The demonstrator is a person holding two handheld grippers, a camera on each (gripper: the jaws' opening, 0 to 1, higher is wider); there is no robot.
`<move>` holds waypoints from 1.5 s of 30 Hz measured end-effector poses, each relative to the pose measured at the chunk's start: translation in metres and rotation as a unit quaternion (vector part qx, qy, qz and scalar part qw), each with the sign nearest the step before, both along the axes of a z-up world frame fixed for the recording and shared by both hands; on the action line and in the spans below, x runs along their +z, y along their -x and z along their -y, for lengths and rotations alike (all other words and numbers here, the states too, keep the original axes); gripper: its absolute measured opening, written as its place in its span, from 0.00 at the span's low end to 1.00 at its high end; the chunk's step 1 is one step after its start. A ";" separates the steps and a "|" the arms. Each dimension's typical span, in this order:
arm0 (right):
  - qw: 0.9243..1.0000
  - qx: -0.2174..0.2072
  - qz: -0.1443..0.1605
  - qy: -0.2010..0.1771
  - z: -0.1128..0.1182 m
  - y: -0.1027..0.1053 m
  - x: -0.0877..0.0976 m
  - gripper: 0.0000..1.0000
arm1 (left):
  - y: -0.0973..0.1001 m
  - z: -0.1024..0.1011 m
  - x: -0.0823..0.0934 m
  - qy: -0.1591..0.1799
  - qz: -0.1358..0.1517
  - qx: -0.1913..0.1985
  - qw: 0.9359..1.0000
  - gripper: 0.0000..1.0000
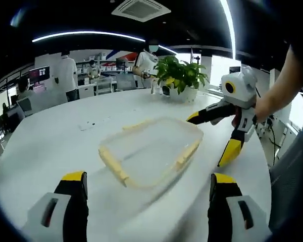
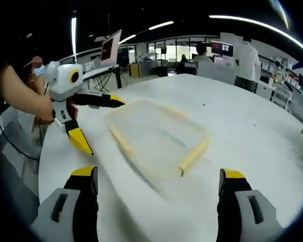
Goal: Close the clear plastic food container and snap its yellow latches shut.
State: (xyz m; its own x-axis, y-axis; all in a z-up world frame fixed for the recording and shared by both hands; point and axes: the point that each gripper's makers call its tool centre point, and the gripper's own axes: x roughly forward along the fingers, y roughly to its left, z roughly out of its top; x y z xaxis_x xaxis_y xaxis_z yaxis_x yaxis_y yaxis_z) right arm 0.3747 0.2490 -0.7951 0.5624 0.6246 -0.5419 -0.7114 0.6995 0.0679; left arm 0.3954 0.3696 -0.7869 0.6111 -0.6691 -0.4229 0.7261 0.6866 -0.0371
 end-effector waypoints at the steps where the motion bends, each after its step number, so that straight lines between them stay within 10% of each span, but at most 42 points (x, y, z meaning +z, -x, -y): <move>1: 1.000 -0.005 0.000 -0.002 0.001 0.000 0.002 0.97 | -0.001 -0.002 0.000 0.000 -0.001 0.002 1.000 0.99; 45: 0.986 -0.152 -0.036 -0.049 0.054 0.069 0.015 0.83 | 0.086 -0.091 -0.011 0.024 -0.065 0.117 0.991 0.92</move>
State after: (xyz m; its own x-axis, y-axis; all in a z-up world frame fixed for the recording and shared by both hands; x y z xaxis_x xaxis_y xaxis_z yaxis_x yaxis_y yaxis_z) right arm 0.3058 0.1954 -0.7802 0.6942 0.4846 -0.5322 -0.4605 0.8673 0.1889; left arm 0.3097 0.4605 -0.7984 0.6943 -0.5371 -0.4791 0.5348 0.8305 -0.1559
